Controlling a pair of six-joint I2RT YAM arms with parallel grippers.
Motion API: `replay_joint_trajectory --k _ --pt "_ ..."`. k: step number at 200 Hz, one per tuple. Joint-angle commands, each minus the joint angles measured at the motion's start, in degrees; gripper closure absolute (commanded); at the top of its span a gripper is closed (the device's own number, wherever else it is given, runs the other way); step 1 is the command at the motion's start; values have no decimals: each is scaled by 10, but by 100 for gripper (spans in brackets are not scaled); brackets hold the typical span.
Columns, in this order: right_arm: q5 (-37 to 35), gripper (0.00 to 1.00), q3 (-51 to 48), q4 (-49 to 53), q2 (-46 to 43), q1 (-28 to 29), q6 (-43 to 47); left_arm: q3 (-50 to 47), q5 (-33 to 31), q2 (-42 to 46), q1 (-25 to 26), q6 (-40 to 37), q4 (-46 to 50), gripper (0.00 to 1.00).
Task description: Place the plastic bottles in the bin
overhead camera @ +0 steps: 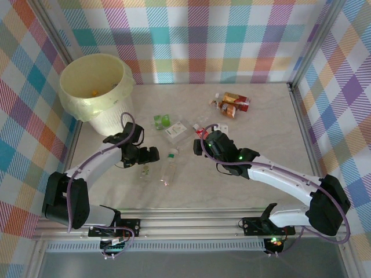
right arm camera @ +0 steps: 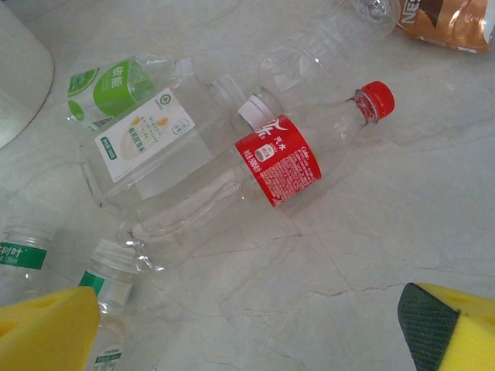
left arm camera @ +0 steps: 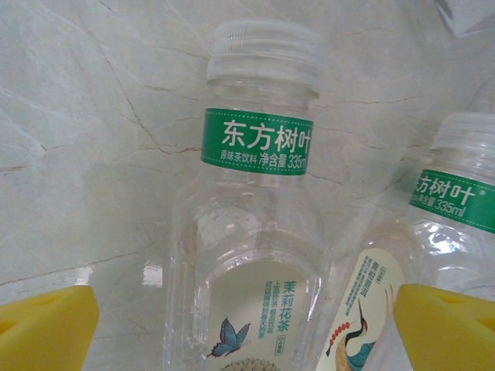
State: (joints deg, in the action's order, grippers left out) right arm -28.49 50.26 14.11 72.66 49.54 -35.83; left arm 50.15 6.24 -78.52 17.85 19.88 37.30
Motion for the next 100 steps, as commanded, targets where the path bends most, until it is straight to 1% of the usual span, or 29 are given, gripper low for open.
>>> replay_joint_trajectory --k 1,29,65,100 --pt "8 0 20 -8 7 2 -7 -7 11 -5 2 -13 8 4" --pt "12 0 26 -1 11 2 -4 9 -2 -46 2 -18 30 8" --pt "14 0 26 8 7 2 -5 16 -11 -72 3 -16 20 9" --pt "17 0 25 9 7 2 -11 17 -22 -105 3 -11 8 13"
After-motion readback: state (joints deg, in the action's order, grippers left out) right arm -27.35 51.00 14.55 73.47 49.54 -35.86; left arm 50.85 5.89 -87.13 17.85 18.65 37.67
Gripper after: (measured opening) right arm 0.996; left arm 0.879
